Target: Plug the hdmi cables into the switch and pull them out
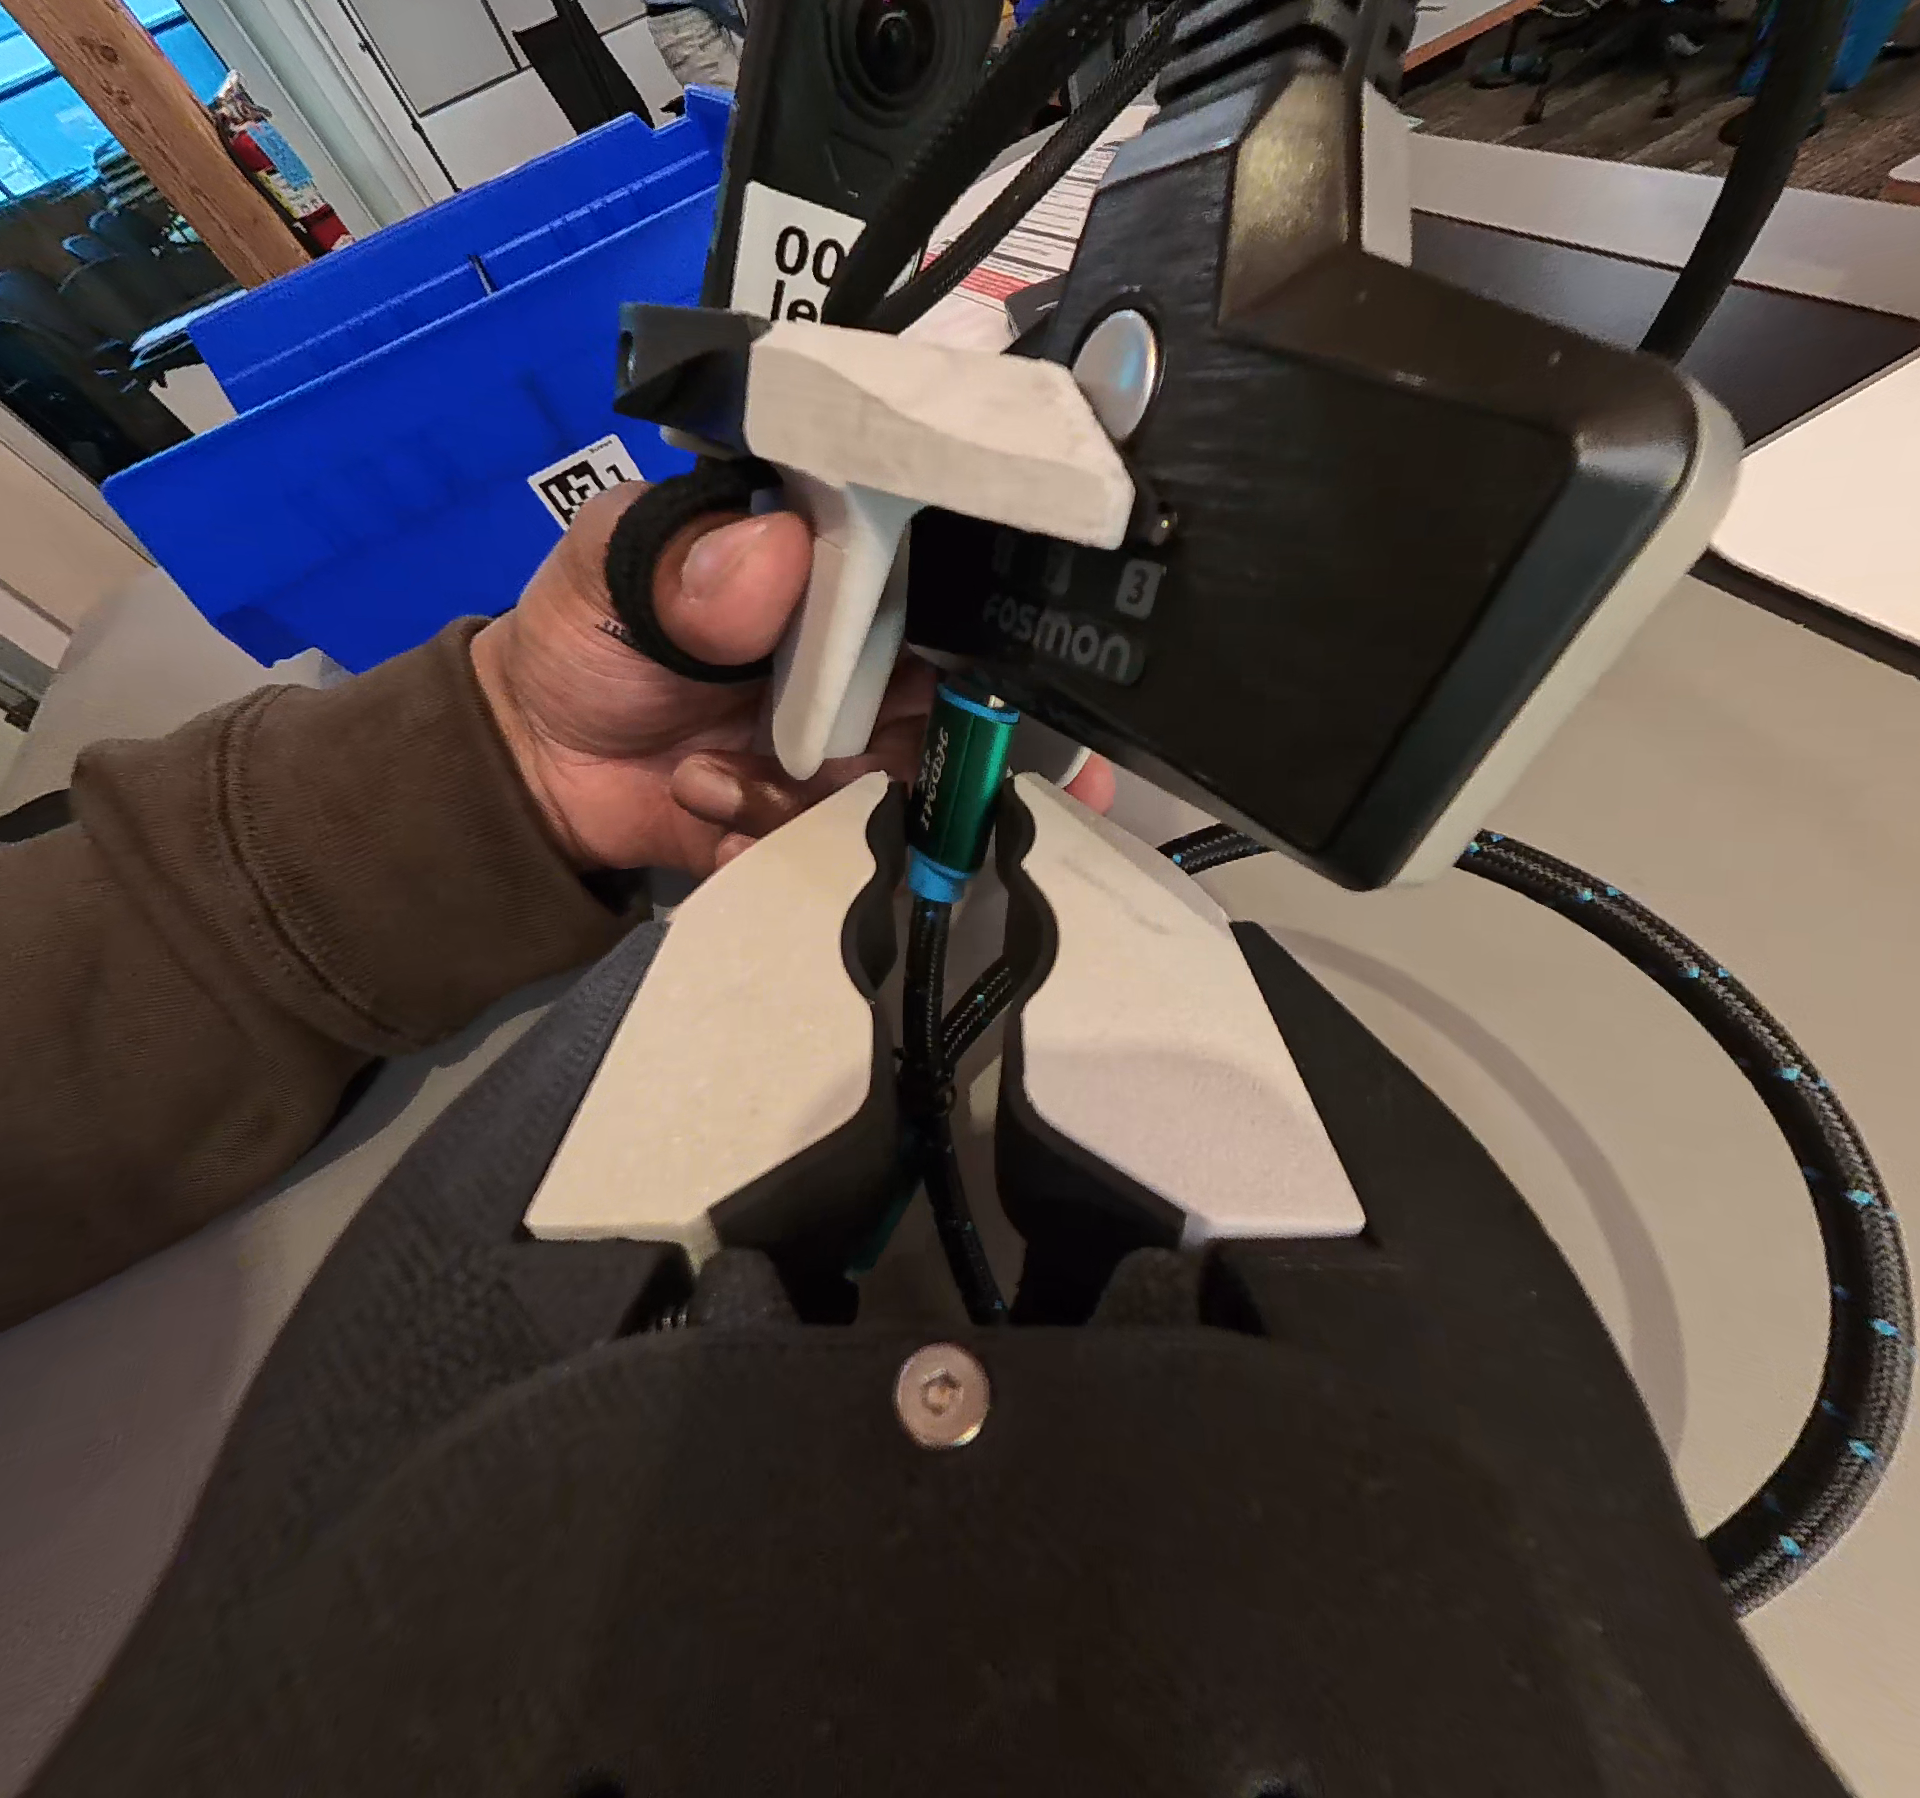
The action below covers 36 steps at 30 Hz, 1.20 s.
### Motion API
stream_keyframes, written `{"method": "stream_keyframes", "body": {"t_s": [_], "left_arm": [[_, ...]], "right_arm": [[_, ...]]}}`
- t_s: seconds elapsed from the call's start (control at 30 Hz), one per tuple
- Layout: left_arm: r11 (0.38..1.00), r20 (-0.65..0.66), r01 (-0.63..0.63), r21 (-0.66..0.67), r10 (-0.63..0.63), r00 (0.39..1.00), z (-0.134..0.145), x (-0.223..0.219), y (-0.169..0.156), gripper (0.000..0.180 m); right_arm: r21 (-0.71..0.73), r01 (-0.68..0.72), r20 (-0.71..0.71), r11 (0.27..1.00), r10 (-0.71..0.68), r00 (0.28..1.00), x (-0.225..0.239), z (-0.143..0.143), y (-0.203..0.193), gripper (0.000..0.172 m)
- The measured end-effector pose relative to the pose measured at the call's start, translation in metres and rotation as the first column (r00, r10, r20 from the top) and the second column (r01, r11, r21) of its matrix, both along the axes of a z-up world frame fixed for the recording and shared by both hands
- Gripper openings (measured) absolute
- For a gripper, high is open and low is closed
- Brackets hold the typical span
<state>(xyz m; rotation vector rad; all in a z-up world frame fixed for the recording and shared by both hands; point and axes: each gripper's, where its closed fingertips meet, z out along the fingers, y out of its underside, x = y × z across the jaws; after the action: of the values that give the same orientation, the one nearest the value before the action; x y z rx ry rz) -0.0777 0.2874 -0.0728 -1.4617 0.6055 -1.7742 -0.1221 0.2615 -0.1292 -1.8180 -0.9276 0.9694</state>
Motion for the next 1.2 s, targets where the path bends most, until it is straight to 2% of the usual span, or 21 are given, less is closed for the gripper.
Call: {"method": "stream_keyframes", "body": {"t_s": [0.47, 0.73, 0.9, 1.2], "left_arm": [[1.000, -0.041, 0.002, 0.006, -0.002, 0.999, -0.0040, 0.0052, -0.0011, 0.021], [1.000, -0.001, -0.016, 0.024, 0.016, 1.000, 0.0016, 0.0033, 0.0008, 0.020], [0.999, 0.040, -0.027, 0.017, 0.026, 0.999, 0.0059, -0.0019, 0.0024, 0.020], [0.999, 0.022, -0.046, 0.014, 0.046, 0.999, 0.0042, -0.0023, 0.0056, 0.020]], "right_arm": [[0.020, 0.030, 0.044, 0.999, -0.031, 0.999, -0.0017, -0.0040, 0.0012, 0.018], [-0.112, -0.008, -0.080, 0.994, -0.001, 0.997, -0.0017, 0.0006, 0.0000, 0.013], [-0.129, -0.037, -0.125, 0.991, 0.021, 0.992, 0.0009, 0.0049, 0.0000, 0.013], [-0.149, -0.045, -0.131, 0.988, 0.025, 0.991, 0.0032, 0.0049, 0.0004, 0.013]]}}
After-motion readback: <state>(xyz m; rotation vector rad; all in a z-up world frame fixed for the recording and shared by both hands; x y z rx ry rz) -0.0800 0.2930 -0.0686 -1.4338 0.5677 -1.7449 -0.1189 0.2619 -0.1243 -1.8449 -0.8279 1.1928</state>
